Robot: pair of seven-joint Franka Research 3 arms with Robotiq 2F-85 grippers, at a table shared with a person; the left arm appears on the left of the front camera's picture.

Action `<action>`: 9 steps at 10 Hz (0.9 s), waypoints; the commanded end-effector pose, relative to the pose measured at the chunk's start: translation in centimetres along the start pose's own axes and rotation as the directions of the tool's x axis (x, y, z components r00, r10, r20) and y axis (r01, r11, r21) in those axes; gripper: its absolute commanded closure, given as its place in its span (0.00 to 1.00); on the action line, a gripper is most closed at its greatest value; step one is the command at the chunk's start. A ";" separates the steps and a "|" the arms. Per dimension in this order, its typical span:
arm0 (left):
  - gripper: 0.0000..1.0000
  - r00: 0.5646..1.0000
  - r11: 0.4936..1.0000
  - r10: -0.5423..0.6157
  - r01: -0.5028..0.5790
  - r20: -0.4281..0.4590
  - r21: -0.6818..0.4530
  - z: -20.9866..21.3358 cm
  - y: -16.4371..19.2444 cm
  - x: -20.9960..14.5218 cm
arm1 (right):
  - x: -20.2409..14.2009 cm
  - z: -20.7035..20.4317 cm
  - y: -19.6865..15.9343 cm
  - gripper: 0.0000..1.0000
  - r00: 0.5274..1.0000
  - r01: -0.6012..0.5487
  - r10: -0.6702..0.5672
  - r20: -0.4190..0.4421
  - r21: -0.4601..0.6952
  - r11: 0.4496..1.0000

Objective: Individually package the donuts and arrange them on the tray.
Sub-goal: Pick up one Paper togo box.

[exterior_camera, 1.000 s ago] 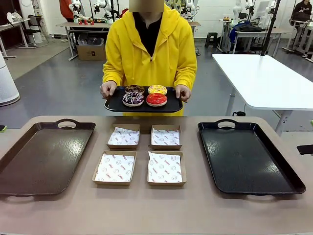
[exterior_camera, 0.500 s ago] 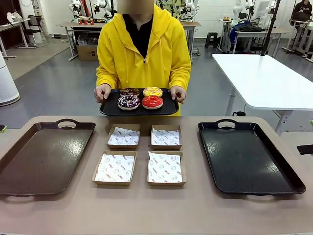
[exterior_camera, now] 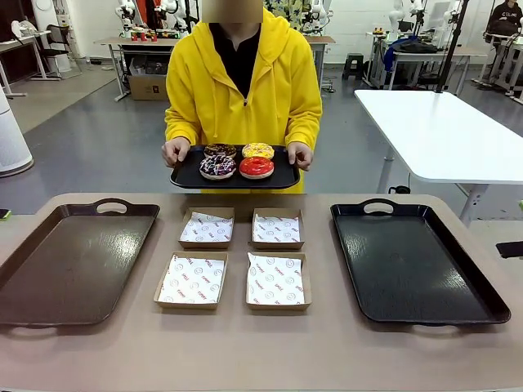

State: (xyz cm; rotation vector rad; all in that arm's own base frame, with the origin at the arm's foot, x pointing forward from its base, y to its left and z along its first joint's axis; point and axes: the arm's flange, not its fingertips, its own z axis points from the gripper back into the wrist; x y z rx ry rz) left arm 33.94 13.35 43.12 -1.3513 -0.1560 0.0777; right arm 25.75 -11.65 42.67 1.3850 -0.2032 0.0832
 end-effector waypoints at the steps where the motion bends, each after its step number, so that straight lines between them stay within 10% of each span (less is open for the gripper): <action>1: 0.00 1.000 1.000 0.003 -0.003 0.011 -0.005 0.0 -0.1 0.1 | 0.0 0.1 0.0 0.00 1.000 -0.012 0.012 0.001 0.010 1.000; 4: 0.00 1.000 1.000 0.003 -0.003 0.011 -0.005 0.0 -0.1 0.1 | 1.1 -1.3 3.0 0.00 0.999 -0.042 0.046 0.028 -0.131 0.990; 9: 0.00 1.000 1.000 0.003 -0.003 0.011 -0.005 0.0 -0.1 0.1 | 8.2 -16.5 11.5 0.00 0.989 0.028 -0.101 -0.109 -0.531 0.847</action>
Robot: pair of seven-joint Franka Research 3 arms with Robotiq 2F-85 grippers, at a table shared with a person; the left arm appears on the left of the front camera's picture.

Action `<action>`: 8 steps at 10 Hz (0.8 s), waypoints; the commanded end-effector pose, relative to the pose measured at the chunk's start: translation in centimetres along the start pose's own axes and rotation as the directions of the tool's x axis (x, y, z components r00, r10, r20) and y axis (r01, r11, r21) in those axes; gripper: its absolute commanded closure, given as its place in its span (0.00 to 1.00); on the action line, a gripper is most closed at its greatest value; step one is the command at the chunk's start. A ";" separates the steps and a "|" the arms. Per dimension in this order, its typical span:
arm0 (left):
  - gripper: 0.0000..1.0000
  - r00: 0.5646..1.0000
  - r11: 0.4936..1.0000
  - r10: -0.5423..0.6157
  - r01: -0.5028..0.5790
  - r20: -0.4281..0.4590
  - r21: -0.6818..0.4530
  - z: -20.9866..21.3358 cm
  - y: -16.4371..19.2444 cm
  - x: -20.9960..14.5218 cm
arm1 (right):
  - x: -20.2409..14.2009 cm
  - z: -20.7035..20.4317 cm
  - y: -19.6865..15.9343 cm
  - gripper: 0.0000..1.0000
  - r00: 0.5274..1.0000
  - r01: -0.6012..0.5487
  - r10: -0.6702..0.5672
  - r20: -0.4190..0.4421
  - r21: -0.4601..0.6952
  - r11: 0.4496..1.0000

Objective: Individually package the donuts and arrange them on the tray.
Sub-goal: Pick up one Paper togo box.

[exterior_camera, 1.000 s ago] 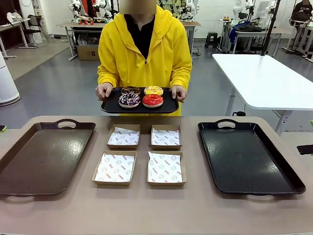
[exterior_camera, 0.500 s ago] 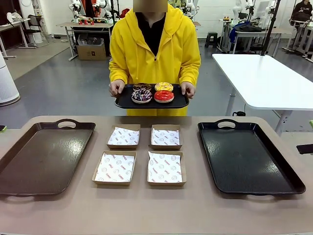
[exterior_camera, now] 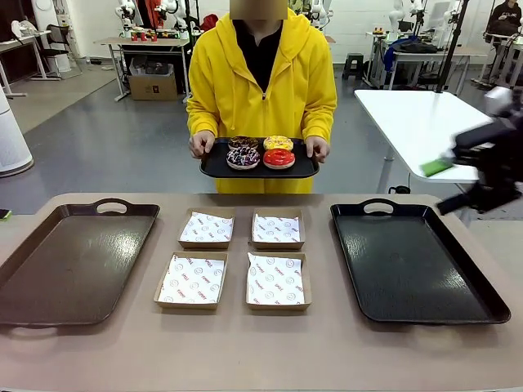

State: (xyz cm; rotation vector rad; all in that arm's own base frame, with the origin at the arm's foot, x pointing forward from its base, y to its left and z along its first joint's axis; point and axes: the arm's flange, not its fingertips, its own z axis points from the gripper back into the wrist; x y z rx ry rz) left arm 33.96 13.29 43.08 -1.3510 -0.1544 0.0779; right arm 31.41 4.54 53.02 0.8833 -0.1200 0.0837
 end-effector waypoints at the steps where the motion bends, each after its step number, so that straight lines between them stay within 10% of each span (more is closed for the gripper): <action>1: 0.00 1.000 1.000 0.002 -0.002 0.013 -0.006 0.0 -0.1 0.1 | 2.9 -4.8 2.3 0.00 0.996 0.057 -0.067 -0.064 -0.150 0.987; 8: 0.00 1.000 1.000 0.002 -0.002 0.013 -0.006 0.0 -0.1 0.1 | 6.0 -20.2 4.7 0.00 0.997 0.040 -0.070 -0.031 -0.575 0.817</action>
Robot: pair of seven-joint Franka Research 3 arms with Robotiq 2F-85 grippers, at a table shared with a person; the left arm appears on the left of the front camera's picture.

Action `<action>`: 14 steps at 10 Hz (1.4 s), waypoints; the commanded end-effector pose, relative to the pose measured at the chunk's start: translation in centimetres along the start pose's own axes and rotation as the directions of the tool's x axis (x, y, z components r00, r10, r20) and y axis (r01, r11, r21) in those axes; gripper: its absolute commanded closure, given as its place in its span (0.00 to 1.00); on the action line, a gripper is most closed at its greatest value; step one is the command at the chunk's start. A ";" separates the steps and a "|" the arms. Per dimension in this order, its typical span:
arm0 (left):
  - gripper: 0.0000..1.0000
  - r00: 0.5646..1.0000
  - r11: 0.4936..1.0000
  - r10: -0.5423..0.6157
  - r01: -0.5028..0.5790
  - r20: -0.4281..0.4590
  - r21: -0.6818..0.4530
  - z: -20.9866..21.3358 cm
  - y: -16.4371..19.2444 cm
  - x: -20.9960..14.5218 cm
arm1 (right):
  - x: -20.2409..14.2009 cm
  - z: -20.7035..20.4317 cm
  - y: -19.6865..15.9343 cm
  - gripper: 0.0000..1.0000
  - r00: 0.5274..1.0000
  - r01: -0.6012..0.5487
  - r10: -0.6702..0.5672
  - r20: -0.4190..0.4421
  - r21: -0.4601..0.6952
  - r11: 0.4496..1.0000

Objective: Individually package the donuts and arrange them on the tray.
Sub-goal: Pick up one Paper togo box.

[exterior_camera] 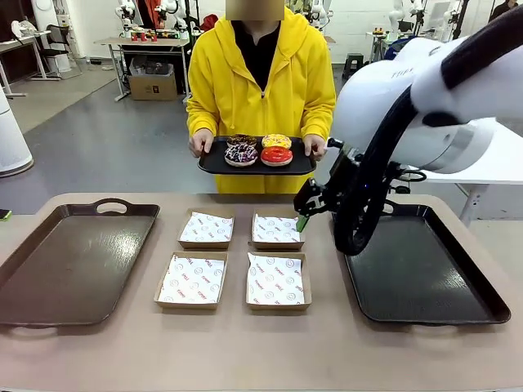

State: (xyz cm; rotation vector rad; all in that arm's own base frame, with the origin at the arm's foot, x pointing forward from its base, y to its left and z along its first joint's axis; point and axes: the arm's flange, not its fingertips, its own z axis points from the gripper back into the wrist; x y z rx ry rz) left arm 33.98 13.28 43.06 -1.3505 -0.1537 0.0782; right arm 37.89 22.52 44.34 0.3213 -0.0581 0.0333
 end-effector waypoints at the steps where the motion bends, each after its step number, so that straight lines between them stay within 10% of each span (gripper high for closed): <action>1: 0.00 1.000 1.000 0.001 -0.001 0.013 -0.006 0.1 -0.1 0.1 | -0.3 -0.7 0.9 0.00 1.000 0.008 -0.007 0.017 -0.080 0.997; 14: 0.00 1.000 1.000 0.001 -0.001 0.013 -0.006 0.1 -0.1 0.1 | -0.6 -5.7 2.3 0.00 0.997 0.002 -0.016 -0.069 -0.202 0.979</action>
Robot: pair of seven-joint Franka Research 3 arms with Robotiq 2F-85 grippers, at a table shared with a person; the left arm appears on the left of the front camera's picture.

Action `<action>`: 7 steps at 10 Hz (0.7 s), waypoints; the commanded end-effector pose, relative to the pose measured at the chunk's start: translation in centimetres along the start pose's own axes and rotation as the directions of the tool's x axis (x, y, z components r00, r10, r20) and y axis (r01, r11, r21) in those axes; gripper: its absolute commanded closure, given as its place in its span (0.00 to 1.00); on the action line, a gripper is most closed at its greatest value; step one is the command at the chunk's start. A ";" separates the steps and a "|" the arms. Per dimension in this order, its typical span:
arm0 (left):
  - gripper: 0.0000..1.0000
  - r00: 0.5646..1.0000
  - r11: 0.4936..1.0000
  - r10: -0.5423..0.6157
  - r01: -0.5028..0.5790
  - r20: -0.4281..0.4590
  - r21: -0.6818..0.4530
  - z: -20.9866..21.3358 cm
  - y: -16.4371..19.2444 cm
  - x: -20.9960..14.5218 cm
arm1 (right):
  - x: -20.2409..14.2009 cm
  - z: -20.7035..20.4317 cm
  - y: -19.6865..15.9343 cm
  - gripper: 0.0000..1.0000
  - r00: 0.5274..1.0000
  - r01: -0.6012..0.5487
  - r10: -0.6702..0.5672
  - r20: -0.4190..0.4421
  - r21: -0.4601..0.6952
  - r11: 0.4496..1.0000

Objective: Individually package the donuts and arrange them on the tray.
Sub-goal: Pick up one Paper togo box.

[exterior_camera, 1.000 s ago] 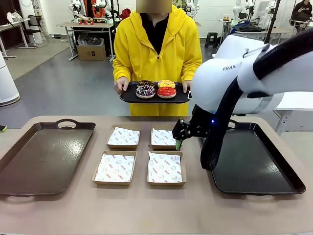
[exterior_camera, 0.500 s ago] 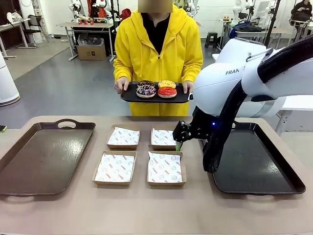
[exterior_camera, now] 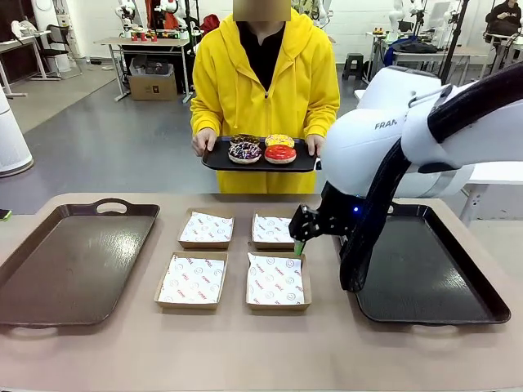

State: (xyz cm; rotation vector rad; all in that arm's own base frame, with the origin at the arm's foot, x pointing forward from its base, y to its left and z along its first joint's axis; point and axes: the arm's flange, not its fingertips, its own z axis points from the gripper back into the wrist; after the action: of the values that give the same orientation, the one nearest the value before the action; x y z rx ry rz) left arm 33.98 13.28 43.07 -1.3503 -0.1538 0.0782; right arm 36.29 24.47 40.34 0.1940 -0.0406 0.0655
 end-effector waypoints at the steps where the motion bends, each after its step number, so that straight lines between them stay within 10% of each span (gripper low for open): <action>1: 0.00 1.000 1.000 0.001 -0.001 0.013 -0.007 0.1 -0.1 0.1 | 1.9 -2.3 2.5 0.00 0.996 0.060 -0.067 -0.060 -0.120 0.991; 7: 0.00 1.000 1.000 0.001 -0.001 0.013 -0.007 0.1 -0.1 0.1 | 4.0 -7.3 4.1 0.00 0.993 0.032 -0.053 -0.108 -0.186 0.982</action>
State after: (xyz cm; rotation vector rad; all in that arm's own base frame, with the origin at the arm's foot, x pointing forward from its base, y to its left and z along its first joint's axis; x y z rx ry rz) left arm 33.98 13.28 43.07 -1.3502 -0.1539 0.0783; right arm 39.68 29.28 34.21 0.0409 0.0752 0.0375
